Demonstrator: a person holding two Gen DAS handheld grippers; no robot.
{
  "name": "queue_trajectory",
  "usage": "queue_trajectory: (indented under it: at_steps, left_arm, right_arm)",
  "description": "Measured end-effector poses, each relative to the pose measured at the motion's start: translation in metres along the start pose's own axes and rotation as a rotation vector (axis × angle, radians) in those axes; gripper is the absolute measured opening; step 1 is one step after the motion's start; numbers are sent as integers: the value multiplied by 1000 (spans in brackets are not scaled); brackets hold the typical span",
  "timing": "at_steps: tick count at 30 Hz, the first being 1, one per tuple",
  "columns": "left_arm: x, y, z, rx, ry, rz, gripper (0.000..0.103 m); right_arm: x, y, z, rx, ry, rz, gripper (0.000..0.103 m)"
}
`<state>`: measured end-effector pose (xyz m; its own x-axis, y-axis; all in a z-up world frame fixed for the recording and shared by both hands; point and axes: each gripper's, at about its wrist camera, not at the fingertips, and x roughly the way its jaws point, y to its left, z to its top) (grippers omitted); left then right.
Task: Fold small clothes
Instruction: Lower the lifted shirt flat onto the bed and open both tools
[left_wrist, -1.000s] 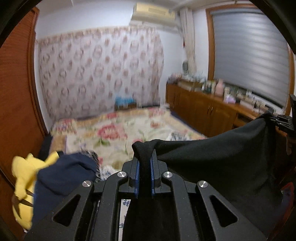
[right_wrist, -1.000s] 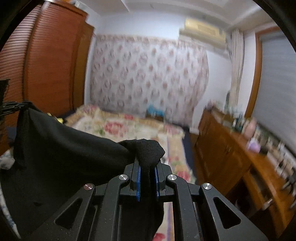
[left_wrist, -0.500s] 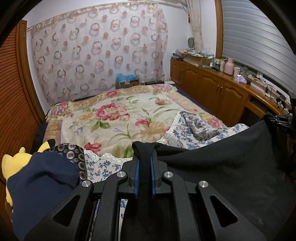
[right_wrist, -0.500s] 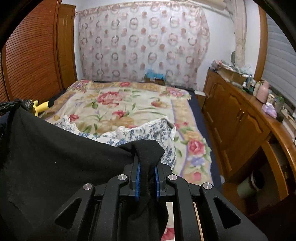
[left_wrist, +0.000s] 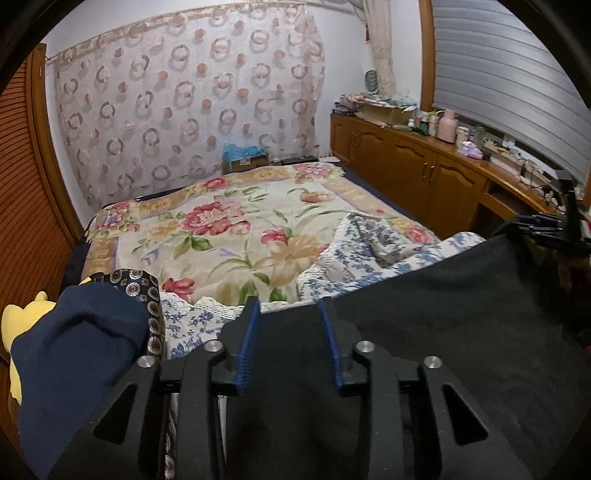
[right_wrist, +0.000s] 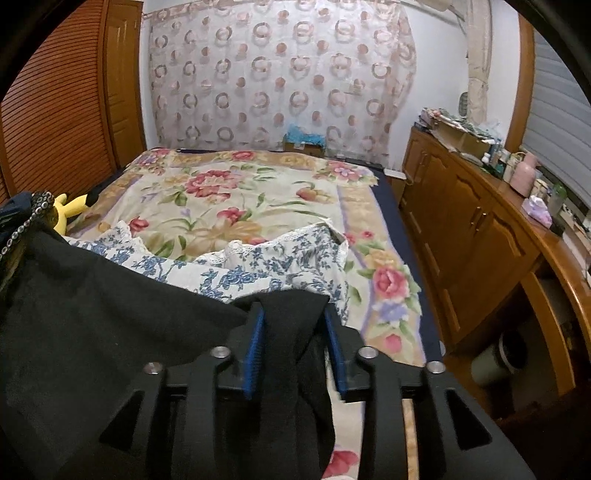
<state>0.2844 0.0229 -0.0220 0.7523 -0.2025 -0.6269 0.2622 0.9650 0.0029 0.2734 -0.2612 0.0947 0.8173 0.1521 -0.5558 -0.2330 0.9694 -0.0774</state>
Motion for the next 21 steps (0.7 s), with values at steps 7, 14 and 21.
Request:
queue_trajectory:
  at_steps: [7, 14, 21]
  left_arm:
    - [-26, -5, -16, -19, 2, -51, 72]
    - [-43, -18, -55, -19, 31, -16, 74]
    - [-50, -23, -96, -42, 91, -2, 74]
  right_arm:
    - [-11, 1, -16, 8, -31, -1, 52]
    - [-46, 13, -48, -5, -39, 19, 52]
    - [-70, 17, -90, 13, 16, 24, 56]
